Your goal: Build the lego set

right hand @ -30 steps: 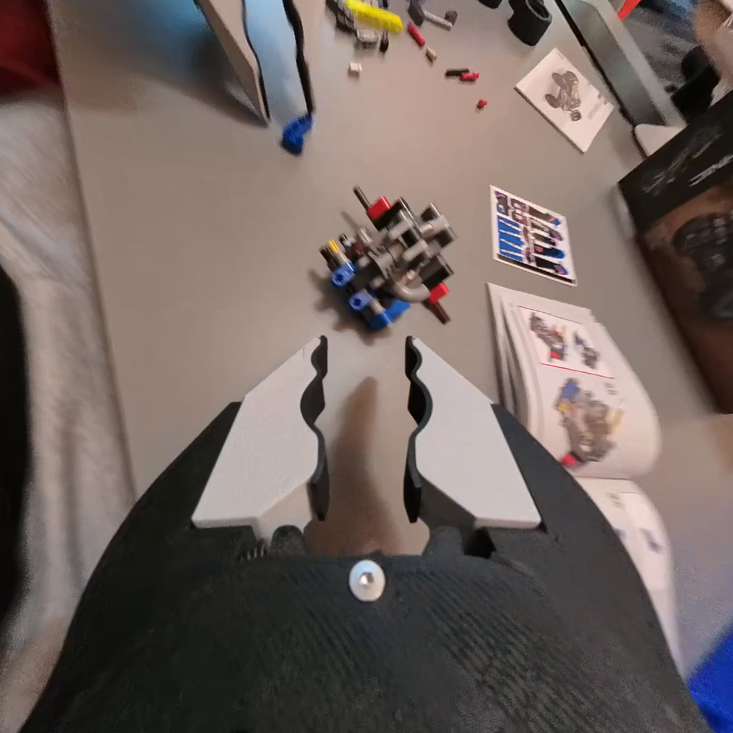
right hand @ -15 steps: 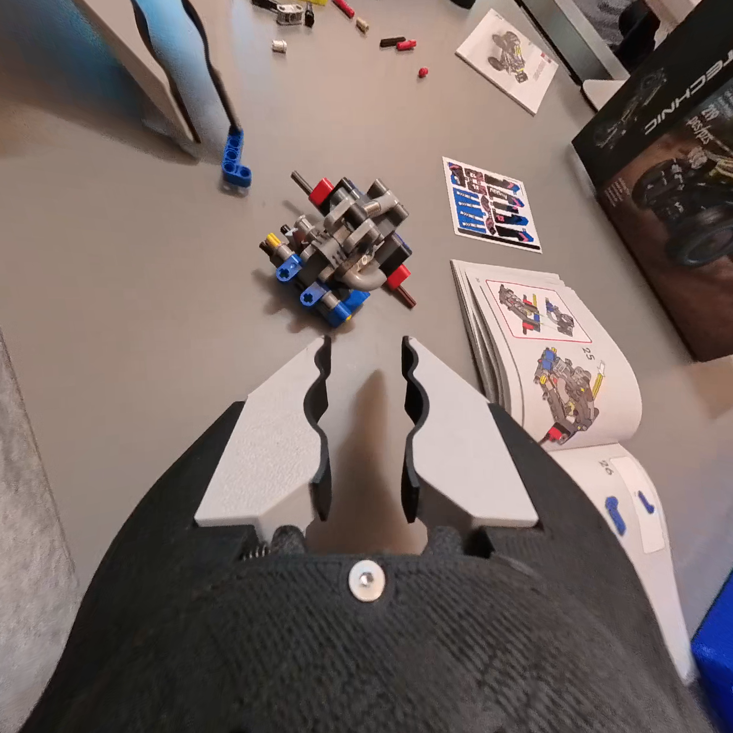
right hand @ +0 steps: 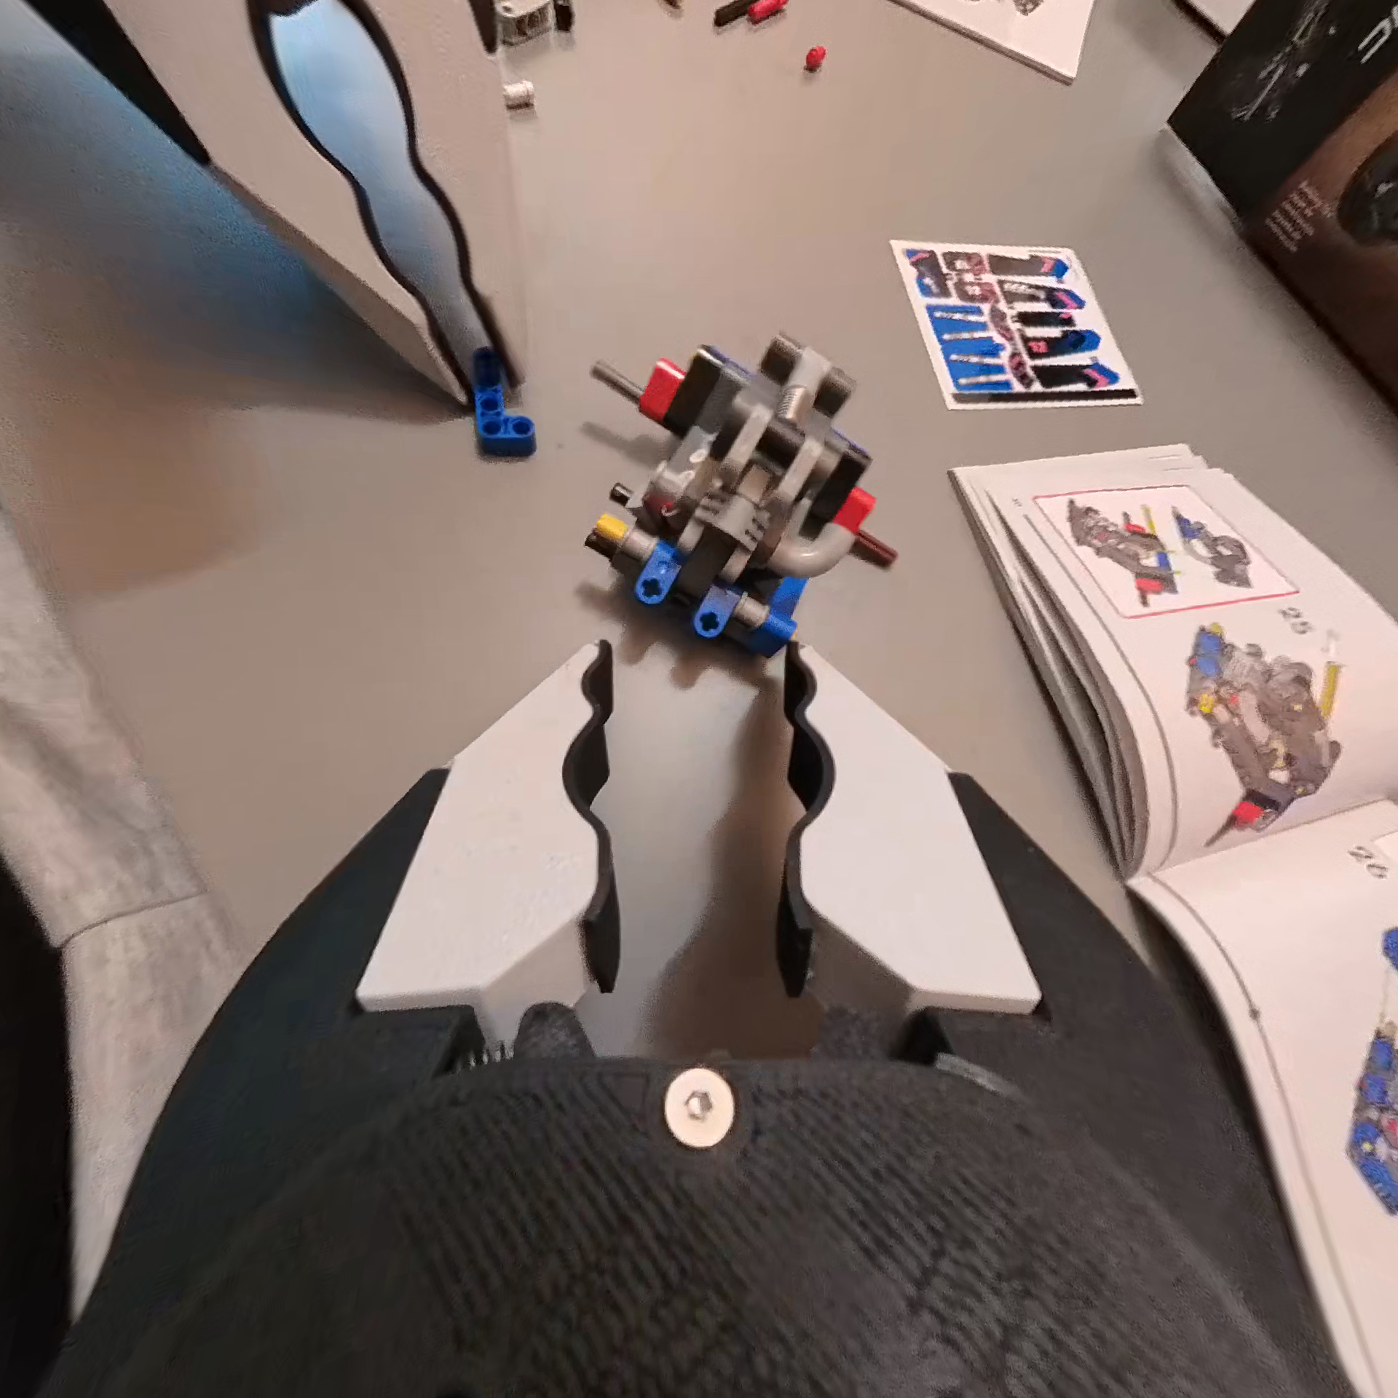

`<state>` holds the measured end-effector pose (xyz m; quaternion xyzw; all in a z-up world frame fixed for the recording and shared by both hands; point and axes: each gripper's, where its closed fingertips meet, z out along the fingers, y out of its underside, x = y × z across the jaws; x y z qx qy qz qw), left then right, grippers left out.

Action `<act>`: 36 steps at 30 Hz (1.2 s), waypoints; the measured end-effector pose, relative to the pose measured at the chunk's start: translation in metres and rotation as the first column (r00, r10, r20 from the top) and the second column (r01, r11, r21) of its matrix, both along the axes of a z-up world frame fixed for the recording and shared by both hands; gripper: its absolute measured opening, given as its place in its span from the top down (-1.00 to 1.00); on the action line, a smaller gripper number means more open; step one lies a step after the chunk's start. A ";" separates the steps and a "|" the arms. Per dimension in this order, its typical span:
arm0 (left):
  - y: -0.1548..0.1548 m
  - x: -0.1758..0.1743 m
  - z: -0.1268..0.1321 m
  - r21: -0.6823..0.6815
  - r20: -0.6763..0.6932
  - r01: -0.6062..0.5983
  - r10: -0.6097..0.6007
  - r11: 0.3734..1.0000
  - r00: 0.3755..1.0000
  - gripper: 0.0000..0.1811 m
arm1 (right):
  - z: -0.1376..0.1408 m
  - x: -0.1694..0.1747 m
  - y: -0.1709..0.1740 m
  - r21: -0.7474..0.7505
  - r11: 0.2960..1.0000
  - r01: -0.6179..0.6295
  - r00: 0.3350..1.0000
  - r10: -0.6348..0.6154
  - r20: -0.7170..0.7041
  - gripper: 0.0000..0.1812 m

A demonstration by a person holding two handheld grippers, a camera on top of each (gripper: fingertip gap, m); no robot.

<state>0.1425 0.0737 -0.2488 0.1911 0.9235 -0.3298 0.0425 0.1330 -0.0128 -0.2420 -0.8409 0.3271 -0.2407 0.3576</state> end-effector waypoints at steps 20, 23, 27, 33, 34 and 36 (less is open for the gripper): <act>-0.047 -0.004 0.025 -0.190 0.703 0.399 -0.160 0.897 0.693 0.95 | 0.002 0.002 -0.002 0.166 0.981 0.102 0.987 -0.079 -0.139 0.10; -0.053 -0.006 0.030 -0.207 0.743 0.438 -0.150 0.875 0.652 0.96 | -0.004 0.008 -0.004 0.101 0.991 0.085 0.990 -0.073 -0.123 -0.03; -0.055 -0.007 0.028 -0.195 0.775 0.476 -0.162 0.857 0.610 0.96 | -0.004 0.011 0.003 0.157 0.985 0.073 0.984 -0.045 -0.172 0.02; -0.055 -0.001 0.023 -0.156 0.811 0.477 -0.163 0.865 0.561 0.96 | 0.001 0.015 0.012 0.255 0.957 0.137 0.972 -0.079 -0.223 0.08; -0.055 -0.001 0.021 -0.148 0.816 0.480 -0.167 0.865 0.553 0.96 | 0.000 0.016 0.011 0.244 0.959 0.141 0.972 -0.088 -0.218 0.10; -0.055 -0.001 0.020 -0.130 0.836 0.488 -0.170 0.863 0.523 0.96 | -0.001 0.017 0.009 0.224 0.962 0.155 0.972 -0.109 -0.208 0.16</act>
